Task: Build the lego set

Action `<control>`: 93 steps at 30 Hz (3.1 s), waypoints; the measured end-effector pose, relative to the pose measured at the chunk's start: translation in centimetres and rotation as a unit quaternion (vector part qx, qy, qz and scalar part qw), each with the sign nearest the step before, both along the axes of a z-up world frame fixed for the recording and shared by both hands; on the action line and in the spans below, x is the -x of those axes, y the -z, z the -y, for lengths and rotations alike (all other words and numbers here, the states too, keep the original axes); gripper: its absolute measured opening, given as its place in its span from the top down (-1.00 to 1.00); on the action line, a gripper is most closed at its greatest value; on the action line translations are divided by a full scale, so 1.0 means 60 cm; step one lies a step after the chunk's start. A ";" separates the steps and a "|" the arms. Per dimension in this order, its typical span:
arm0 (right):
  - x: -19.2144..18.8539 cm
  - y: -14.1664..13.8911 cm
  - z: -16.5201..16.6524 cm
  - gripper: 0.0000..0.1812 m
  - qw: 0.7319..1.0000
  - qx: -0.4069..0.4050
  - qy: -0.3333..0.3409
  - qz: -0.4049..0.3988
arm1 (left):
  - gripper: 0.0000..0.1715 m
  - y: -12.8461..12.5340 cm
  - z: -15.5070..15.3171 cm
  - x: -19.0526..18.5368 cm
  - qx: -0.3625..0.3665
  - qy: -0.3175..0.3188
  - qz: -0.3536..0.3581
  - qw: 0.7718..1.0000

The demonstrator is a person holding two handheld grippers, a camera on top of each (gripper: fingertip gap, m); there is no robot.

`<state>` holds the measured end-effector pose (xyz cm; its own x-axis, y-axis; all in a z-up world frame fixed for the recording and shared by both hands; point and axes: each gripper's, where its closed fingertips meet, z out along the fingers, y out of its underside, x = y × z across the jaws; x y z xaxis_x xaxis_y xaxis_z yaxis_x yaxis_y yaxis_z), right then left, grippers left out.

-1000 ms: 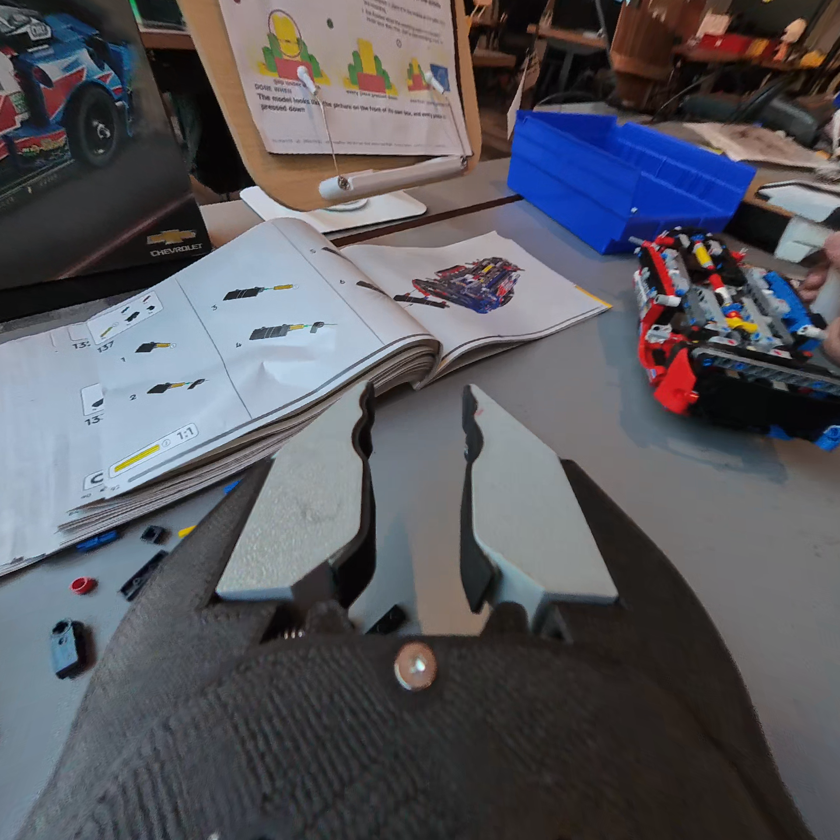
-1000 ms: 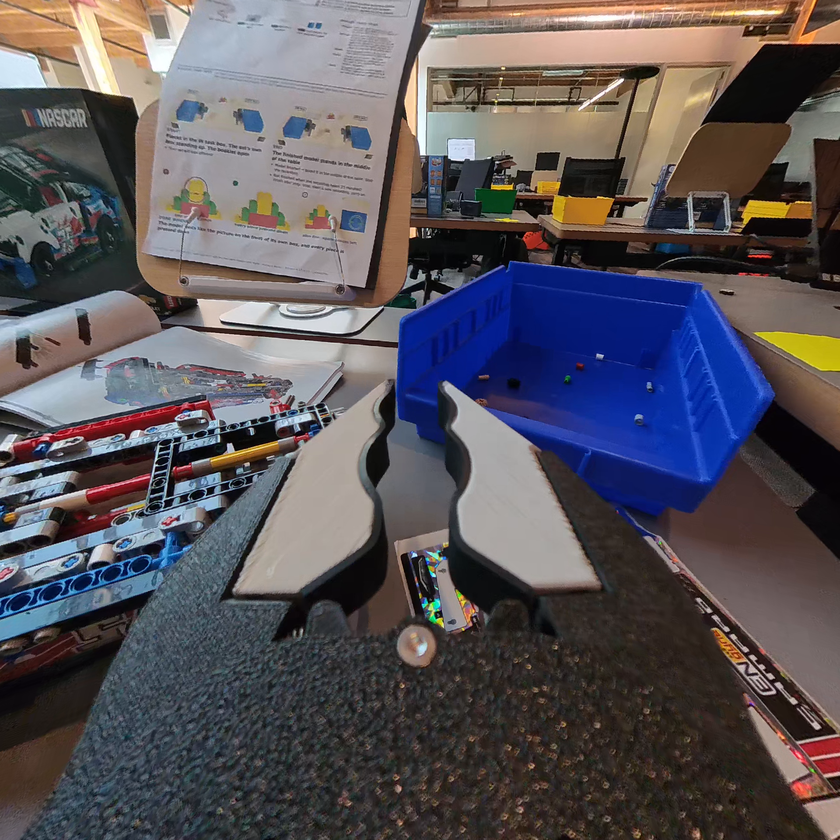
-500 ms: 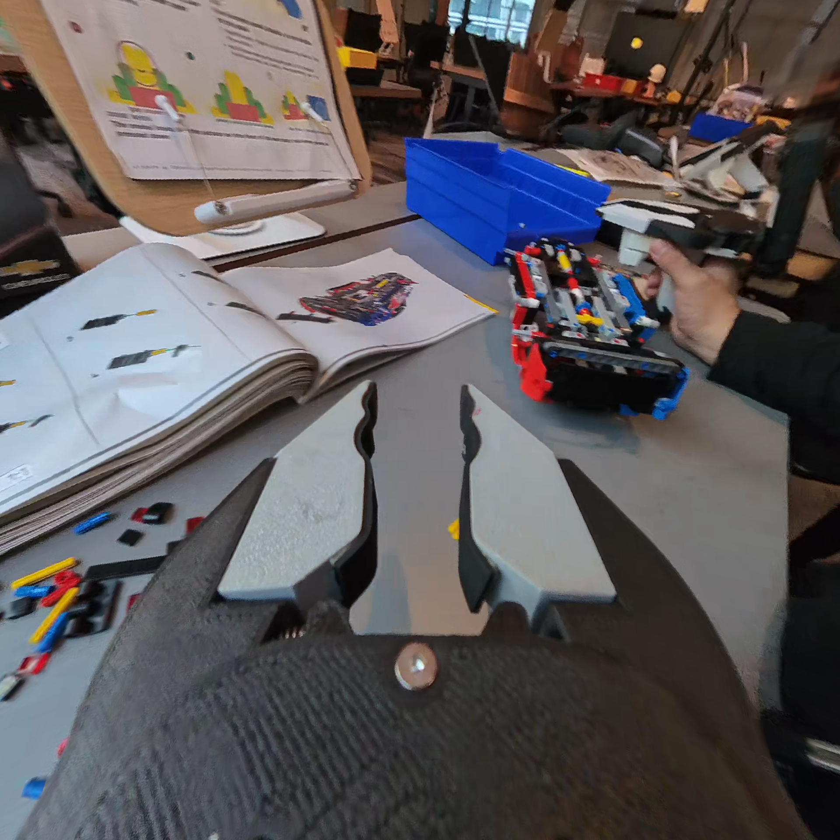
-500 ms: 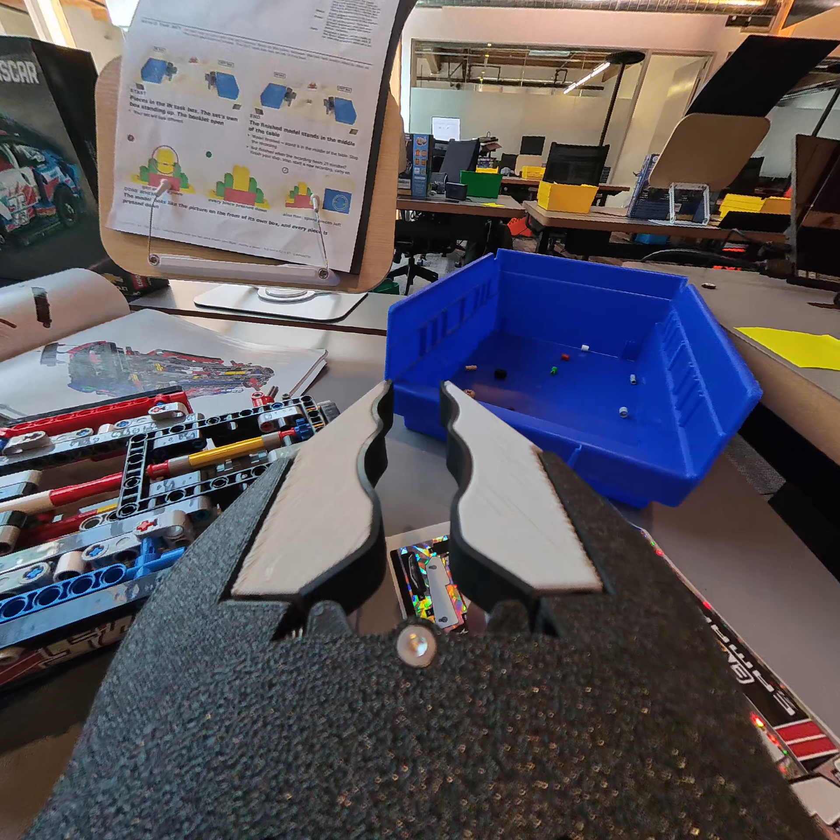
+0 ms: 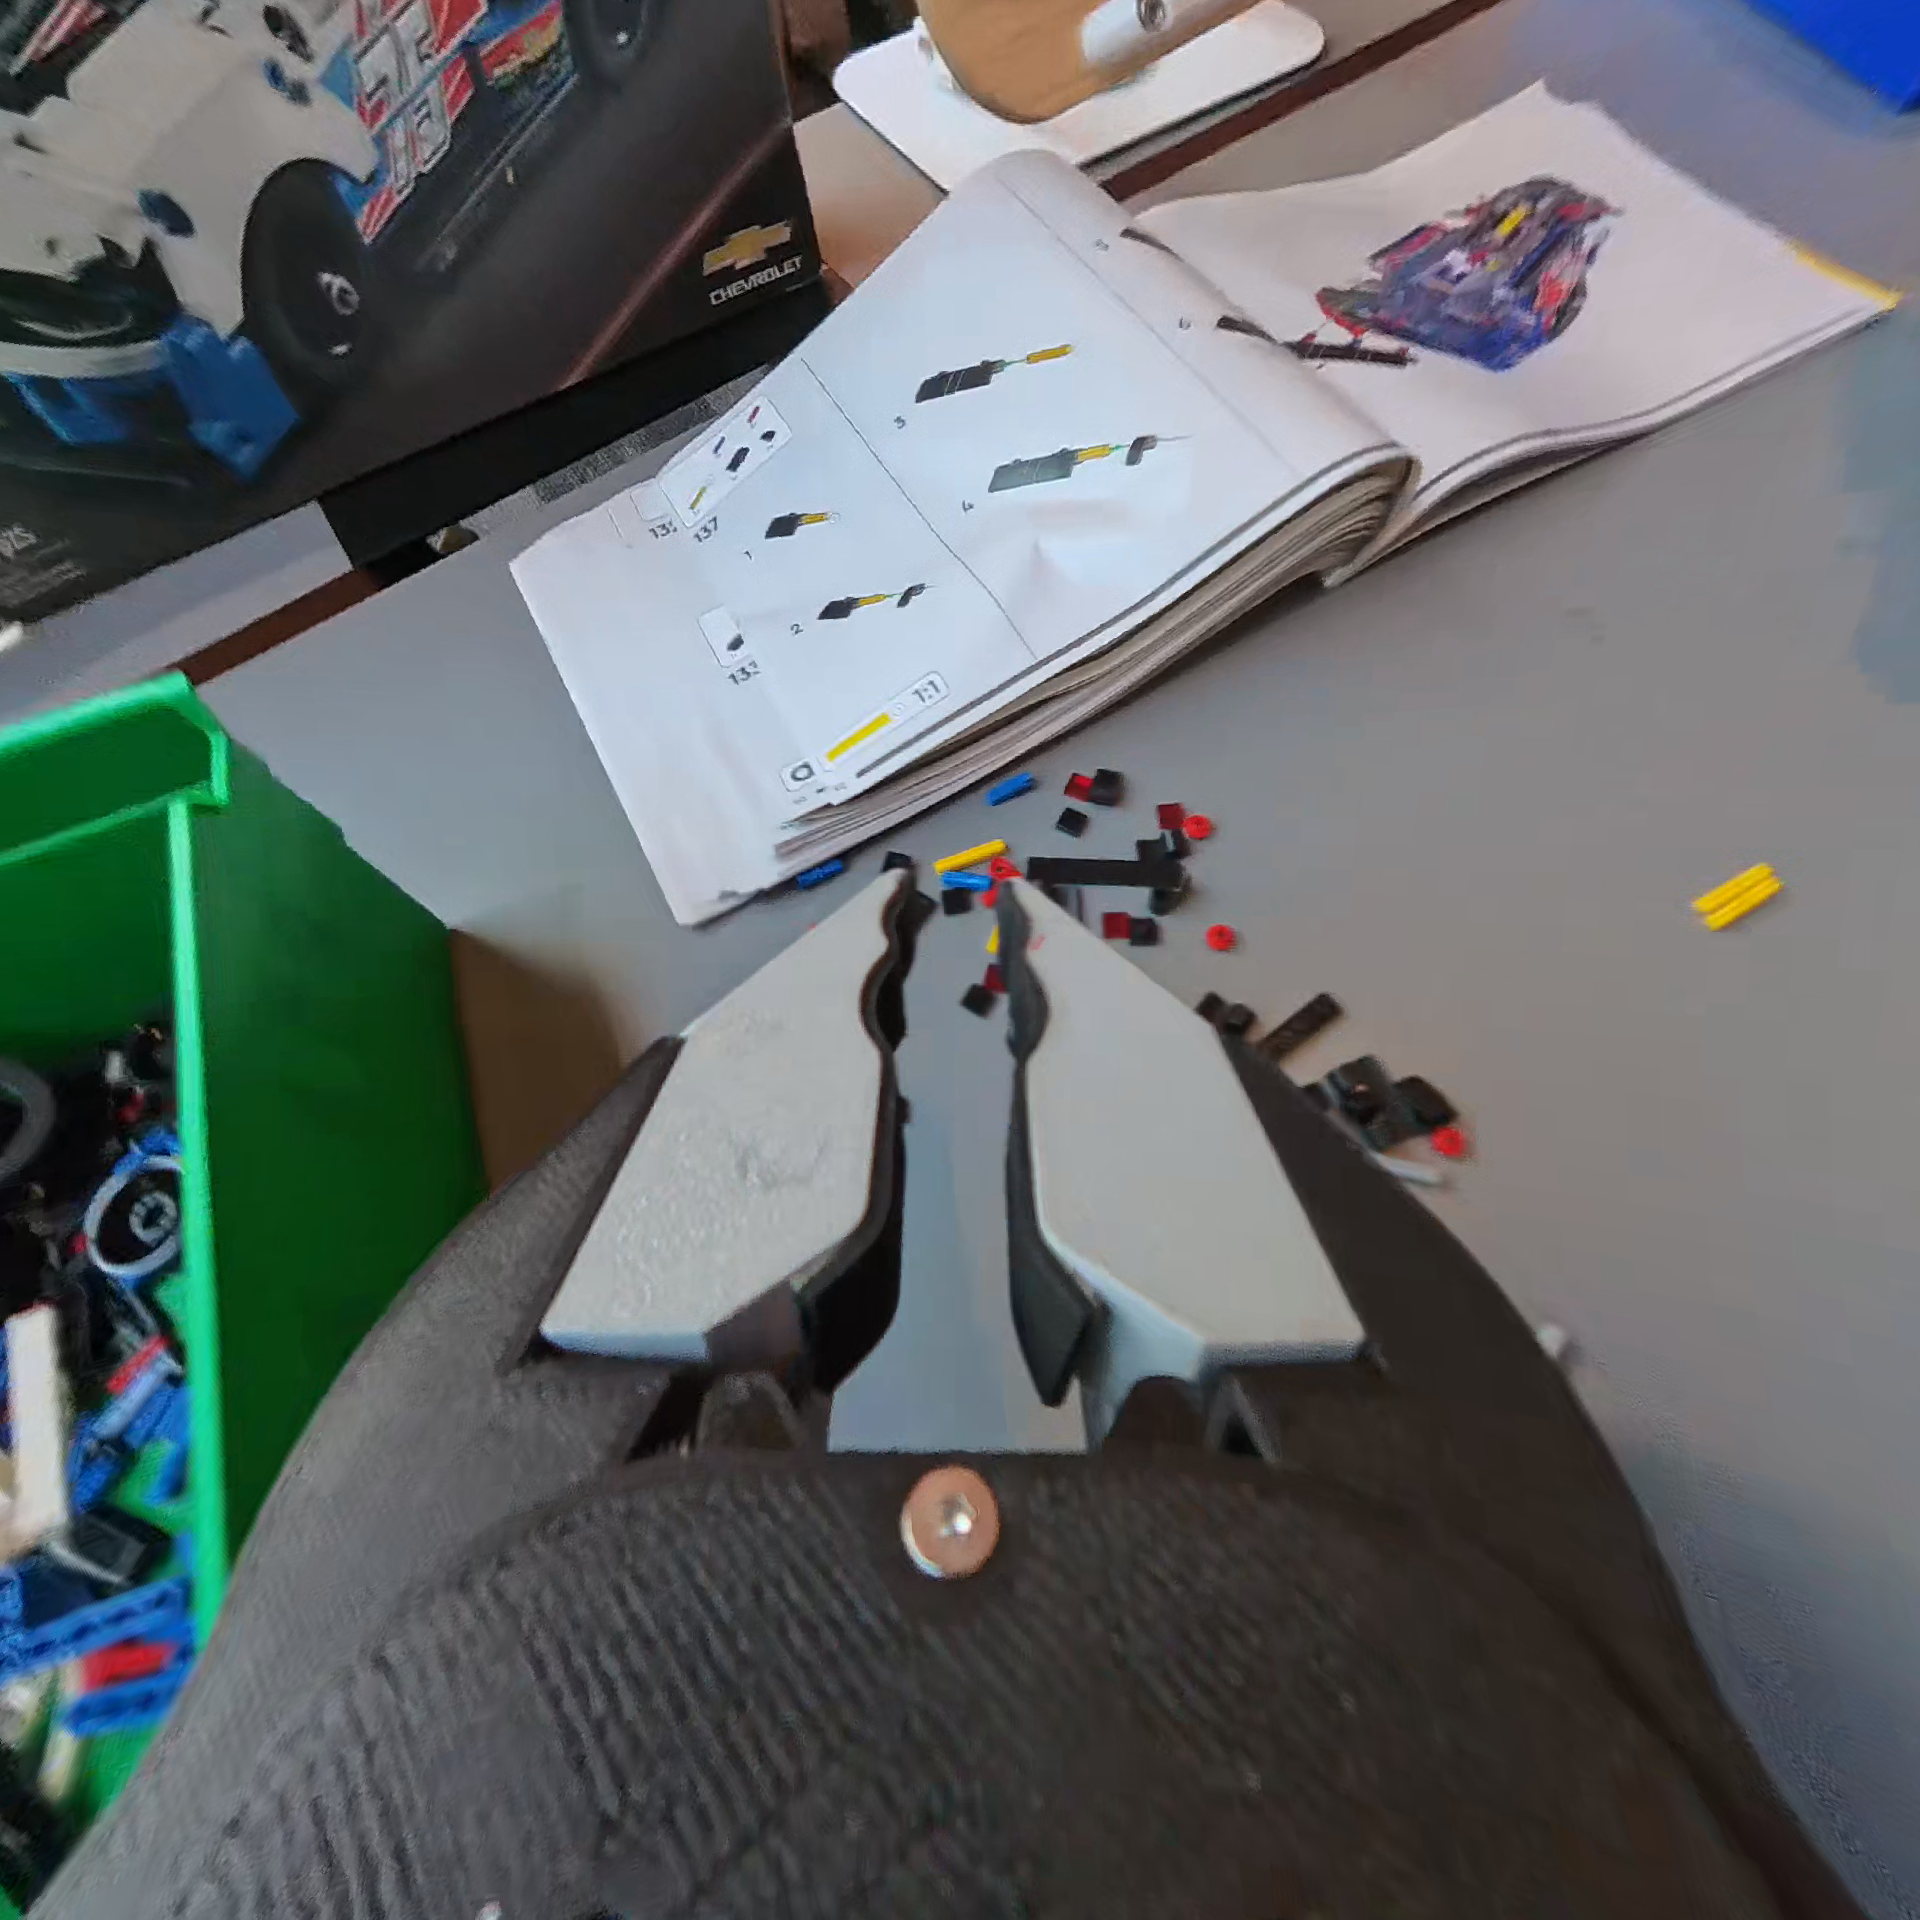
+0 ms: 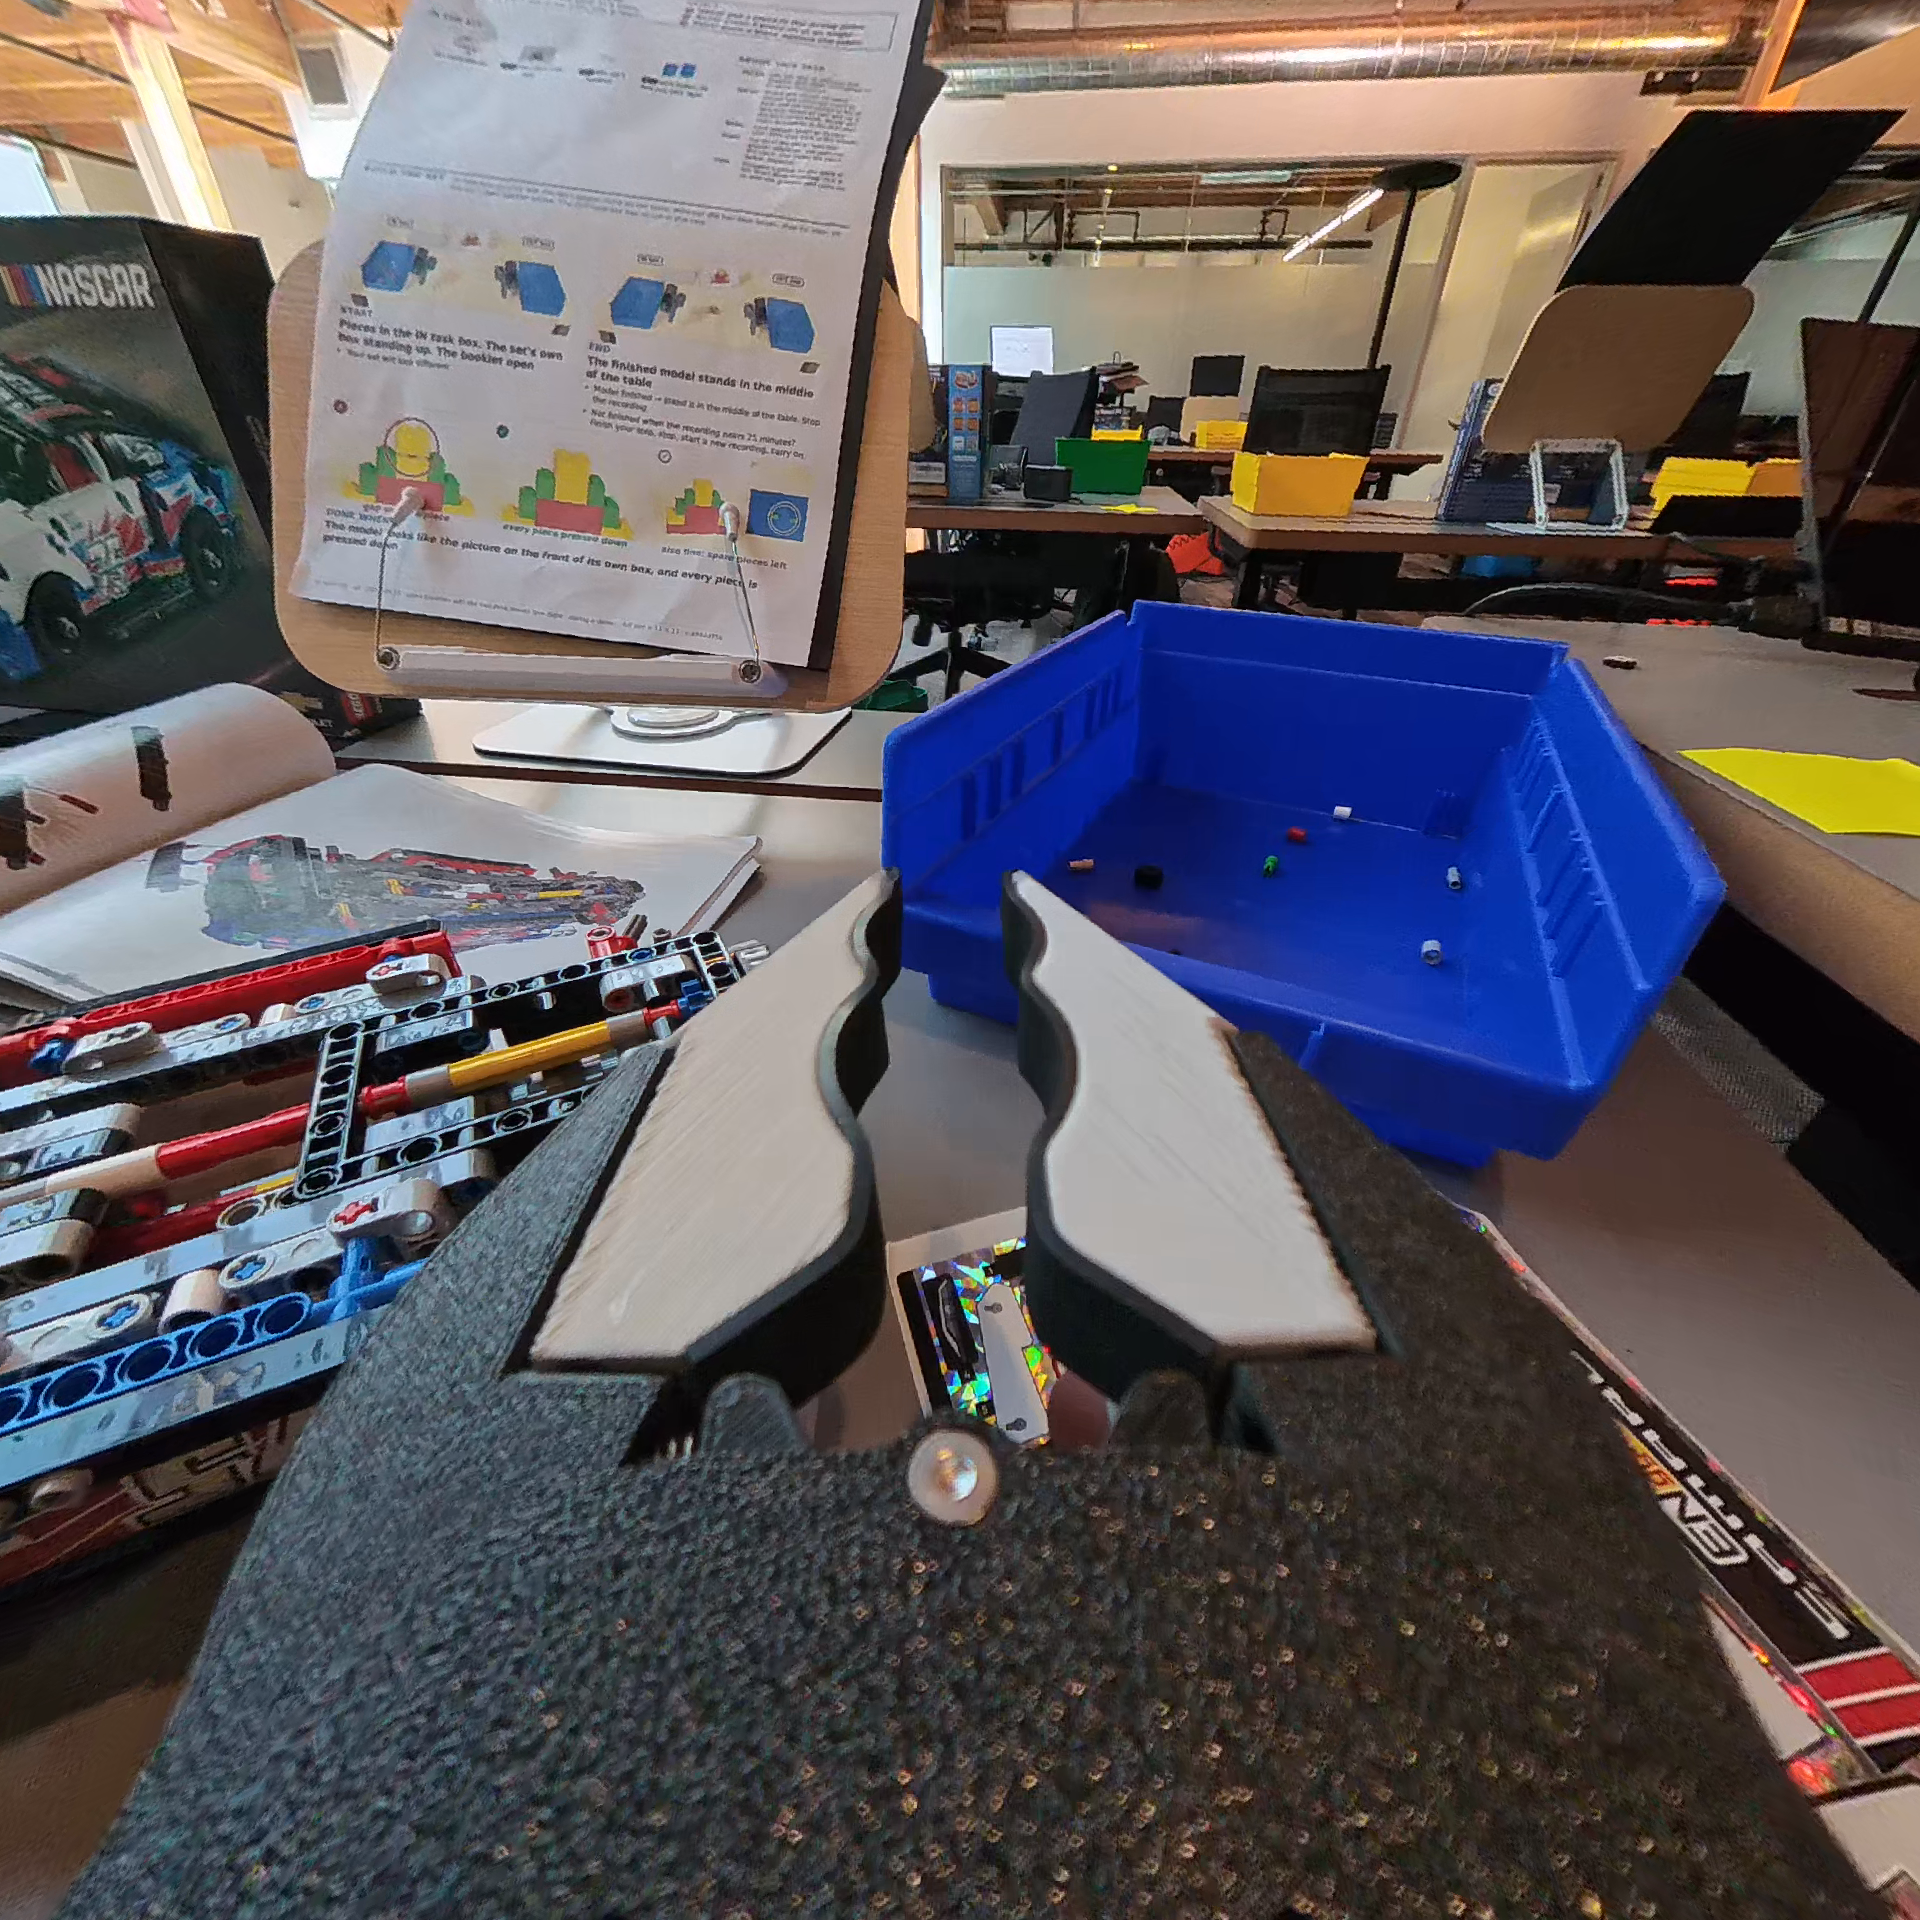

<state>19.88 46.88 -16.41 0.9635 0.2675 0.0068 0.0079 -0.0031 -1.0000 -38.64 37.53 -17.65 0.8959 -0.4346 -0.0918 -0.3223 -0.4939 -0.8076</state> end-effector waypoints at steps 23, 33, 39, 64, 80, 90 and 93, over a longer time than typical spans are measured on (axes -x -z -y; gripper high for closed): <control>-0.006 -0.004 0.001 0.80 1.000 -0.006 -0.002 -0.019 | 0.91 0.142 -0.102 -0.077 0.157 0.320 -0.214 0.909; -0.011 -0.008 0.003 0.81 0.999 -0.011 -0.002 -0.035 | 0.97 0.162 -0.103 -0.073 0.180 0.319 -0.237 0.900; -0.015 -0.011 0.005 0.81 0.999 -0.016 -0.002 -0.044 | 0.98 0.149 -0.094 -0.069 0.176 0.297 -0.224 0.911; -0.010 -0.014 0.010 0.82 0.999 -0.022 -0.010 -0.047 | 0.98 0.142 0.080 -0.341 0.209 0.435 -0.113 0.868; -0.008 -0.013 0.009 0.83 0.998 -0.016 -0.015 -0.053 | 0.92 0.132 0.092 -0.345 0.218 0.417 -0.048 0.881; -0.002 -0.010 0.008 0.86 0.999 -0.012 -0.015 -0.040 | 0.81 0.050 0.096 -0.272 0.115 0.308 0.045 0.943; -0.001 -0.010 0.008 0.86 0.999 -0.013 -0.015 -0.036 | 0.81 0.035 0.081 -0.194 0.086 0.217 0.053 0.971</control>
<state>19.91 46.40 -15.84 0.9534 0.2968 -0.0539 -0.0635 0.0226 -0.9977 -27.00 32.64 -19.73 0.6253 -0.7741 0.0986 -0.4503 -0.4611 -0.7646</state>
